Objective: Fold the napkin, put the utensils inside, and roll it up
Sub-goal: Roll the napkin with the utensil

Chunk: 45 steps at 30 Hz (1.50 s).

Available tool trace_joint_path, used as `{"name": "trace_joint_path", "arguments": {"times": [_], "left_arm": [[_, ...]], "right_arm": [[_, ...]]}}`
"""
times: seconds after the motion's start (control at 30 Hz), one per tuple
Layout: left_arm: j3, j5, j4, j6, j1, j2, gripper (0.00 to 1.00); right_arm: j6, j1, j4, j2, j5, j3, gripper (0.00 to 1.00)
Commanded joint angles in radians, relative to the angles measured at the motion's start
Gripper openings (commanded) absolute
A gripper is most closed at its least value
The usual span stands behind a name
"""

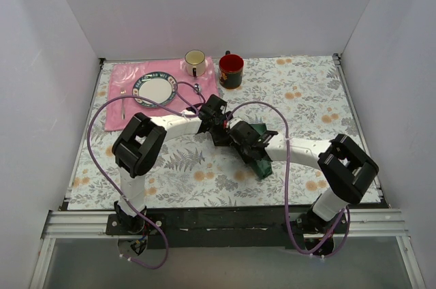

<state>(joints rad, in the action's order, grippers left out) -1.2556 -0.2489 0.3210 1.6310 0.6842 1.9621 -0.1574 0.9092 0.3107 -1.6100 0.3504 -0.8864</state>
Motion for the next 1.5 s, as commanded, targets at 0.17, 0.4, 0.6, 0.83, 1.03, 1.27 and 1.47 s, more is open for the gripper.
{"name": "trace_joint_path", "arguments": {"times": [0.17,0.4,0.6,0.83,1.03,1.27,1.47], "left_arm": [[0.056,0.105,-0.002,-0.076,0.002,-0.121,0.75],[0.111,0.091,-0.042,-0.051,0.005,-0.149,0.79],[0.081,0.071,-0.053,-0.045,0.017,-0.08,0.8],[0.038,0.135,-0.004,-0.017,0.026,-0.016,0.69],[0.051,0.166,0.006,-0.02,0.028,0.003,0.38],[0.033,0.162,0.018,-0.037,0.028,0.011,0.29],[0.027,0.12,0.023,-0.043,0.028,0.027,0.29]], "right_arm": [[-0.025,-0.248,-0.171,0.016,-0.537,0.099,0.01],[-0.143,-0.435,-0.372,-0.056,-0.962,0.199,0.01],[-0.266,-0.493,-0.549,-0.148,-1.169,0.227,0.01],[-0.372,-0.559,-0.711,-0.192,-1.257,0.296,0.01],[-0.427,-0.581,-0.792,-0.215,-1.3,0.334,0.03],[-0.265,-0.579,-0.56,-0.117,-1.169,0.282,0.2],[-0.032,-0.52,-0.176,0.064,-0.893,0.144,0.54]]}}
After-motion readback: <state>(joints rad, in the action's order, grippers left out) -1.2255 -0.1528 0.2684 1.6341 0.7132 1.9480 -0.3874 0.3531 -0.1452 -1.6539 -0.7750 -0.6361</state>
